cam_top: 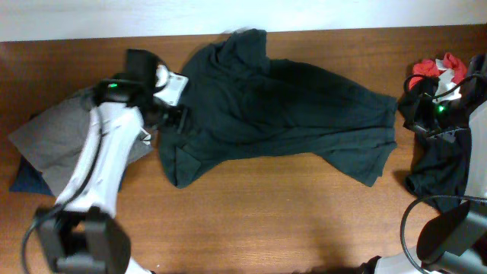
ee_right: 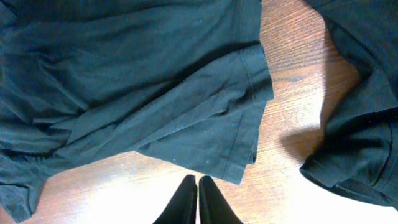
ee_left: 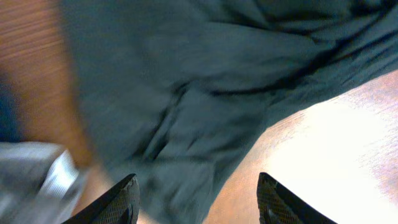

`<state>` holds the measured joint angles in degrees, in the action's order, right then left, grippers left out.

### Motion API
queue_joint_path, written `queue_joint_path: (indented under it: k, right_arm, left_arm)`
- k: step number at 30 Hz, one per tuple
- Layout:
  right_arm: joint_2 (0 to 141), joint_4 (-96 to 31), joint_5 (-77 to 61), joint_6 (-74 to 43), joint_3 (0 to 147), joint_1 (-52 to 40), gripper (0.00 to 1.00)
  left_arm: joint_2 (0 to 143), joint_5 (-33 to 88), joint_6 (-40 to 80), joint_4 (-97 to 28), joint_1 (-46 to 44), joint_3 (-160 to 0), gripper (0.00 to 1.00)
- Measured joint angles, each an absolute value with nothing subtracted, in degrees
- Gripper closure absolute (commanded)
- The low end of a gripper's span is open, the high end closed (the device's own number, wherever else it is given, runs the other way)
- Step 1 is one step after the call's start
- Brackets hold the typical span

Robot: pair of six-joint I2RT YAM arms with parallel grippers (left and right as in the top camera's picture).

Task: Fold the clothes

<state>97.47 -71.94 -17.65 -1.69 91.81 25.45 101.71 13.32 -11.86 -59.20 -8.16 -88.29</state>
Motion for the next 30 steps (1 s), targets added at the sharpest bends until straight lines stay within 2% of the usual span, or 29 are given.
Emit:
queue_joint_path:
  k: [8,17,30]
  right_arm:
    - [97.47,-71.99,-17.65,-1.65,91.81,25.45,0.91]
    - [97.47,-71.99,-17.67,-1.67,91.81,25.45,0.91]
    - [97.47,-71.96,-17.67,-1.65,91.81,25.45,0.91]
  left_arm:
    - [115.72,14.24,-14.70,-52.23,-12.86,-88.18,0.47]
    - [116.88,11.75,-15.44,-47.94,-12.75,-88.14,0.47]
    - [118.87,11.38,-15.46,-48.56,-12.80,-88.14,0.48]
